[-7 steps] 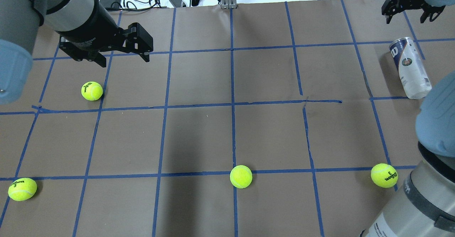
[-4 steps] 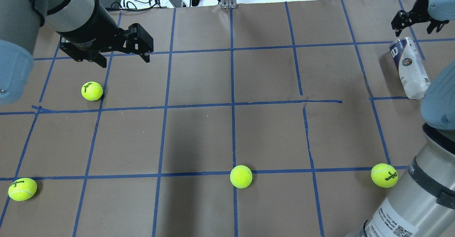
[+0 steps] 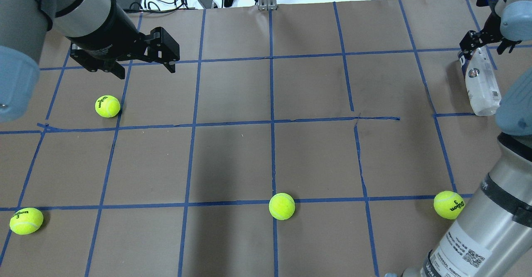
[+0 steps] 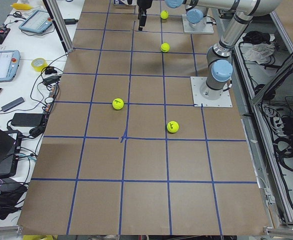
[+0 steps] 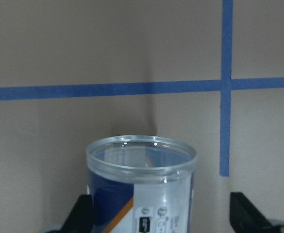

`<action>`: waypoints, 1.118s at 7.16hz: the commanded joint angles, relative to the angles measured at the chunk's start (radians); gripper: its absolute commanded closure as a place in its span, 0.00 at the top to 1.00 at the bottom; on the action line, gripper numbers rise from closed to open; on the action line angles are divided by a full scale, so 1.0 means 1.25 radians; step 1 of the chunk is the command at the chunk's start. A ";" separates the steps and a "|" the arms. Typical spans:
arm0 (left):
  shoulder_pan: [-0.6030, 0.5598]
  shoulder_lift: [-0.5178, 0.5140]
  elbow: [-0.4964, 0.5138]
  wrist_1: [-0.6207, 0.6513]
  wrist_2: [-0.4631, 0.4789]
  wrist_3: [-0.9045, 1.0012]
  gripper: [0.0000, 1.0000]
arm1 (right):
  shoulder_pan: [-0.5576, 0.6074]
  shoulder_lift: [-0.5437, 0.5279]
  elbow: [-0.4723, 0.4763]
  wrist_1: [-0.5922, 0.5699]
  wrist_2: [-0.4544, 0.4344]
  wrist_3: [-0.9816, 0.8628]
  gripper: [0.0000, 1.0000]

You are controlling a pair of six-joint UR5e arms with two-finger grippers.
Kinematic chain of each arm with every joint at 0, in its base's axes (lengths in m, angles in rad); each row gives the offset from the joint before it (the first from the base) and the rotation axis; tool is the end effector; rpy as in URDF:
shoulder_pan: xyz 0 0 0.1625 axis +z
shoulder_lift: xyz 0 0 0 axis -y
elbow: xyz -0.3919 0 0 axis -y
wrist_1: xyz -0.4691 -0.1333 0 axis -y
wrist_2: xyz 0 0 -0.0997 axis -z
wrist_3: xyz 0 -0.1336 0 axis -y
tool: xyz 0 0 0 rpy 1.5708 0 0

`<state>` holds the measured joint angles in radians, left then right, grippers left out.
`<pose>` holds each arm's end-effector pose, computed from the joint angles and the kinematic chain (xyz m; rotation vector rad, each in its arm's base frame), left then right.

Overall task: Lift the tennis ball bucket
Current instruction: 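Lift the can with the right gripper and carry it toward the table center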

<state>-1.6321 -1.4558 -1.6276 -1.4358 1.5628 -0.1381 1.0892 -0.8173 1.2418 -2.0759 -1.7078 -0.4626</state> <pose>-0.1676 -0.5376 0.4671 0.1178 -3.0980 0.2977 -0.2712 -0.7673 0.1312 -0.0366 -2.9828 0.0141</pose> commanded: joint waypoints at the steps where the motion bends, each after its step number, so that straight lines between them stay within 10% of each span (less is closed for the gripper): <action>1: 0.000 0.000 0.000 0.000 -0.001 0.000 1.00 | -0.003 0.017 0.001 -0.003 0.031 -0.014 1.00; 5: 0.000 0.000 0.000 0.000 0.000 0.000 1.00 | -0.004 0.029 0.003 -0.024 0.064 -0.053 0.94; 8: 0.000 0.000 0.000 0.000 0.000 0.000 1.00 | -0.004 0.026 0.003 -0.040 0.069 -0.064 0.51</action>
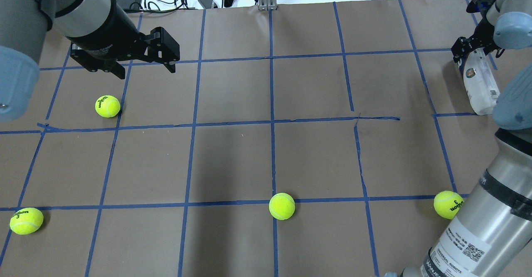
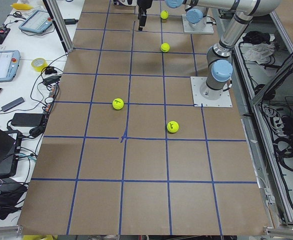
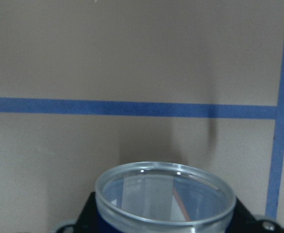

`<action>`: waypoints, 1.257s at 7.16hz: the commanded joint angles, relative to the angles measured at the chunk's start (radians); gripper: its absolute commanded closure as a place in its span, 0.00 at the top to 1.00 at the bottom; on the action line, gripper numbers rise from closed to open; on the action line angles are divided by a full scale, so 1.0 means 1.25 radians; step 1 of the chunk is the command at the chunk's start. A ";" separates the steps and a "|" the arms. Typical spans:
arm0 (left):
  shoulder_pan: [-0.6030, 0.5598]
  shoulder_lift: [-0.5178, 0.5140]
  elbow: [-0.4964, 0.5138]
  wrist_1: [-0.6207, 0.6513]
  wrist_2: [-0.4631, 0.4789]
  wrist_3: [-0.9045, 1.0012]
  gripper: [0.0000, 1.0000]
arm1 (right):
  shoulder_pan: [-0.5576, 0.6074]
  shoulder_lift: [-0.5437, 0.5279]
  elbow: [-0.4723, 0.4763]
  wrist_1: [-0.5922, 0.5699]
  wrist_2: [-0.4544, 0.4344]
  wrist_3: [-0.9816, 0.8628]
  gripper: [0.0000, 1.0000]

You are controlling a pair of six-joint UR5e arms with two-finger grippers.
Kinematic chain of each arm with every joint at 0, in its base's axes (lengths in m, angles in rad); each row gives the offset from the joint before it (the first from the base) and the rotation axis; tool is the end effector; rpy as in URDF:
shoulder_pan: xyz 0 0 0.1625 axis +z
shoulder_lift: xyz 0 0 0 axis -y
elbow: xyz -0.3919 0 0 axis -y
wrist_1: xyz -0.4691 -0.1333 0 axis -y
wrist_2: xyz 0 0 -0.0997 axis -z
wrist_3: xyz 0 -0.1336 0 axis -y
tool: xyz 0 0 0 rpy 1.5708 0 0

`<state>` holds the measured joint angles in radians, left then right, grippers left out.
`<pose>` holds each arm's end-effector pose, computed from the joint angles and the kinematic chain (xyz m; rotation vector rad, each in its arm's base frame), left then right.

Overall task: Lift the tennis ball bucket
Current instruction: 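Lift the can with the right gripper and carry it toward the table center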

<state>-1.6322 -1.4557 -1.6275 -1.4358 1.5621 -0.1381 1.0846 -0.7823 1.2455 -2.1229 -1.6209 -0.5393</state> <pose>-0.1678 -0.5375 0.4672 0.1175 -3.0972 0.2978 -0.2660 -0.7742 0.1051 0.0777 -3.0523 0.0808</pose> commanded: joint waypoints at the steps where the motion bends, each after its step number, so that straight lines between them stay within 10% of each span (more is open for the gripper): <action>1: 0.000 0.000 0.000 0.000 0.001 0.000 1.00 | 0.001 -0.011 0.001 0.007 0.001 -0.005 0.47; 9: 0.000 0.001 0.000 0.000 0.001 0.000 1.00 | 0.252 -0.170 0.022 0.109 0.073 -0.321 0.35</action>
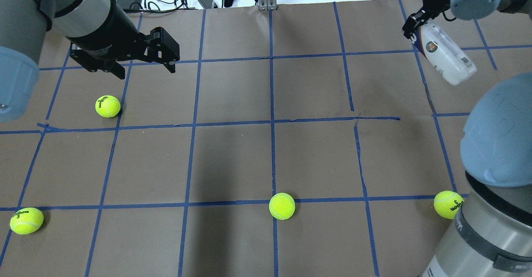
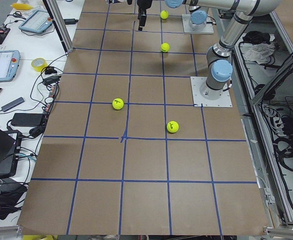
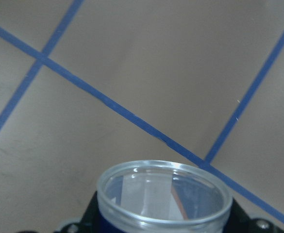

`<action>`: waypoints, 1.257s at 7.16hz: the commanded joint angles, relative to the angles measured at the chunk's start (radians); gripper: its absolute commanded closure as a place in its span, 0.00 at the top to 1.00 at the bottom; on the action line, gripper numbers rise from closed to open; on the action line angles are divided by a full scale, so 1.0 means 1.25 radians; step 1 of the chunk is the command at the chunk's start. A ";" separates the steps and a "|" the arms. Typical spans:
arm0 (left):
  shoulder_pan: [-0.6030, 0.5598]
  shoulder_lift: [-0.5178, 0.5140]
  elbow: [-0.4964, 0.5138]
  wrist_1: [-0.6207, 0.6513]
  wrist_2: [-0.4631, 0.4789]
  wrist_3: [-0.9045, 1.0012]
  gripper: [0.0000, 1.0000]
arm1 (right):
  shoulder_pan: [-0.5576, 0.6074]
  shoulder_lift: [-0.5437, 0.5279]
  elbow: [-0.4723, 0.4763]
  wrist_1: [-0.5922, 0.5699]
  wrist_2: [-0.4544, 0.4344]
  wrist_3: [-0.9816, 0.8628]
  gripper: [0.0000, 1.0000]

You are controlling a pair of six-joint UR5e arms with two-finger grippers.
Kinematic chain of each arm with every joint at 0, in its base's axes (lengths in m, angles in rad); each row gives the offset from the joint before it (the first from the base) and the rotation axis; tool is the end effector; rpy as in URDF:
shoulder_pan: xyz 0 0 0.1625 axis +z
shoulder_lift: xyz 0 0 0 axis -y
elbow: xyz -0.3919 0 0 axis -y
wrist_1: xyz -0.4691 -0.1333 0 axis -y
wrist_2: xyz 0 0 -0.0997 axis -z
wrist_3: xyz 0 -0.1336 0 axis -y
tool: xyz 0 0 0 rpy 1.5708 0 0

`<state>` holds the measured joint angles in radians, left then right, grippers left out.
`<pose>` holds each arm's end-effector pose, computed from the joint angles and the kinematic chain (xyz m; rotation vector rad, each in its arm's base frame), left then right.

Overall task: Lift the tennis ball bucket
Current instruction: 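Lift the can with the right gripper and carry it toward the table center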

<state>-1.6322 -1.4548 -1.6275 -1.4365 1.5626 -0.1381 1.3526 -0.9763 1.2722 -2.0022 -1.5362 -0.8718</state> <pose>-0.1677 -0.5372 0.4676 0.1176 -3.0977 0.2982 -0.0353 -0.7963 0.2315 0.9967 -2.9291 0.2073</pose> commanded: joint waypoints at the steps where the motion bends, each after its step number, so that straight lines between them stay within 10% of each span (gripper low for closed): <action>1: -0.001 -0.003 0.000 0.001 -0.001 0.000 1.00 | 0.085 -0.014 0.002 0.008 0.001 -0.097 0.35; 5: -0.002 -0.013 -0.002 0.003 -0.001 0.000 1.00 | 0.234 -0.079 0.070 0.009 -0.004 -0.457 0.21; 9: 0.016 -0.044 0.012 -0.002 0.000 -0.018 1.00 | 0.300 -0.101 0.131 -0.033 0.004 -0.515 0.21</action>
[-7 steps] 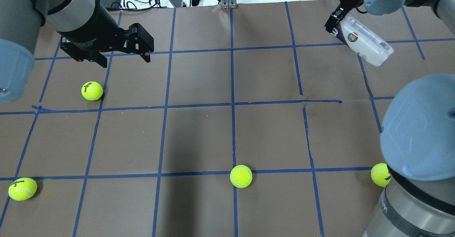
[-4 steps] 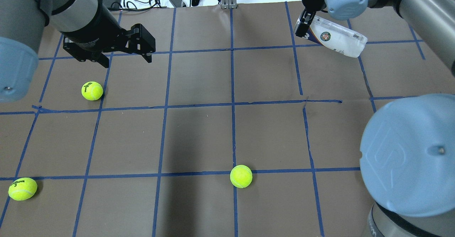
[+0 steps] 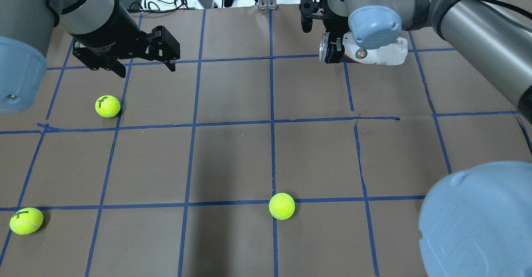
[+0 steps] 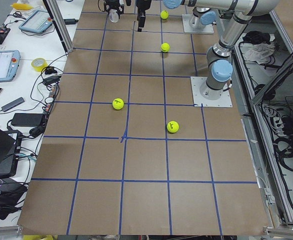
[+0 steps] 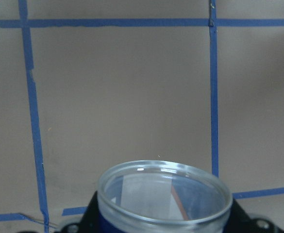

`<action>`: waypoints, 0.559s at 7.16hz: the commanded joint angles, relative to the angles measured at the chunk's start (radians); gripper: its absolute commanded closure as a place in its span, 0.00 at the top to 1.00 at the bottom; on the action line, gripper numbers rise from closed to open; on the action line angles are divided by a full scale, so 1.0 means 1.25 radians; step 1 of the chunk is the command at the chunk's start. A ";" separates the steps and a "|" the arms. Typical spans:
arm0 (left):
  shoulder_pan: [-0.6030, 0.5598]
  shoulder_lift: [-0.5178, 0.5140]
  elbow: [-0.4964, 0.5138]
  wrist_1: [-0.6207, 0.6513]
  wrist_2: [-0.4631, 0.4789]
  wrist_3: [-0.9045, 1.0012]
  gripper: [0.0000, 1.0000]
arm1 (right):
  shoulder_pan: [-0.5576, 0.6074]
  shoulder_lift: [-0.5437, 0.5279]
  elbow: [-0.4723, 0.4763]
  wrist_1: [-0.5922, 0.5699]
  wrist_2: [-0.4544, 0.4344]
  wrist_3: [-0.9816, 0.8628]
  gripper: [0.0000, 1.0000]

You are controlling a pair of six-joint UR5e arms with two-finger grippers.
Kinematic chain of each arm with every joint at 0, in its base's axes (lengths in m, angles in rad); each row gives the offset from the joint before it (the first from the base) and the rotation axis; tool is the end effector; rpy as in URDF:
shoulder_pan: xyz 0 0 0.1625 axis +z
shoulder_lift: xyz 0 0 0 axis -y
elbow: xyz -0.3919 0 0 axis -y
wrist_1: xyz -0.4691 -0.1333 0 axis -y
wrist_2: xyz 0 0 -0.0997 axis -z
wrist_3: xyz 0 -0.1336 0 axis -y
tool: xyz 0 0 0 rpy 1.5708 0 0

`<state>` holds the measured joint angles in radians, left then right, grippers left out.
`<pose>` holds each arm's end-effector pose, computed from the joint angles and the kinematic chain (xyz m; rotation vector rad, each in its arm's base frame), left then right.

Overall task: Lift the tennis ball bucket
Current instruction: 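Lower the can onto the table lying on its side and release it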

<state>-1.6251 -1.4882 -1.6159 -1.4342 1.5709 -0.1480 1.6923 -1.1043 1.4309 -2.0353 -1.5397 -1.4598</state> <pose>-0.1634 -0.5497 0.4563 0.1458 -3.1090 0.2702 0.2259 -0.7156 0.2435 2.1875 -2.1600 0.1962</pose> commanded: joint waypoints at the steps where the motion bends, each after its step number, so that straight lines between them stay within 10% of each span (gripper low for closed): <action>1: 0.015 -0.013 -0.001 -0.006 -0.010 -0.007 1.00 | 0.047 0.002 0.005 -0.004 0.011 -0.057 0.21; 4: 0.012 0.016 -0.007 -0.006 0.008 -0.007 1.00 | 0.154 0.034 0.019 -0.038 0.029 0.079 0.21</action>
<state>-1.6099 -1.4815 -1.6209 -1.4388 1.5760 -0.1542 1.8273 -1.0849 1.4508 -2.0521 -1.5072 -1.4552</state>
